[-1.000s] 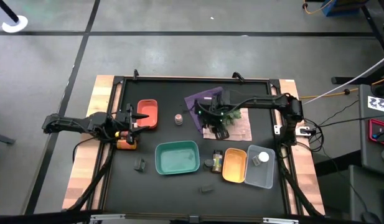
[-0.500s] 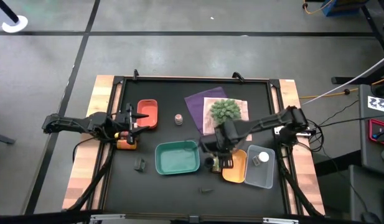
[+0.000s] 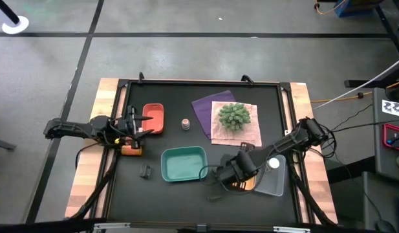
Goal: Sort spices by type
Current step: Put the right brown seasoning bottle into the yellow bin
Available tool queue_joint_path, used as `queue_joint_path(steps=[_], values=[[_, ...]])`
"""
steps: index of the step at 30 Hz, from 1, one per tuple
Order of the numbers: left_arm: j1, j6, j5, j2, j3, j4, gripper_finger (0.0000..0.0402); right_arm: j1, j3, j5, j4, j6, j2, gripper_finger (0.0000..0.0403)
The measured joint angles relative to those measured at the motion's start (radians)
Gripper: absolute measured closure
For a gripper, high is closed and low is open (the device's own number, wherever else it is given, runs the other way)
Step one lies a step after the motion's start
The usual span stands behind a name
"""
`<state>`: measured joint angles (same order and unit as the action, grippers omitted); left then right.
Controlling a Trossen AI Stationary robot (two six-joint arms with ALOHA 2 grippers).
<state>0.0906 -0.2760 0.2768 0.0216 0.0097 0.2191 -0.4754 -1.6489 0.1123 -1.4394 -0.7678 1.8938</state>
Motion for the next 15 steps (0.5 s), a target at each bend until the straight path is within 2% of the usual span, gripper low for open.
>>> queue_joint_path(steps=[15], values=[[0.000,-0.020,0.000,0.000,0.000,0.004,0.0174,-0.002,0.215,0.011,0.142,-0.001,-0.009,0.0217]])
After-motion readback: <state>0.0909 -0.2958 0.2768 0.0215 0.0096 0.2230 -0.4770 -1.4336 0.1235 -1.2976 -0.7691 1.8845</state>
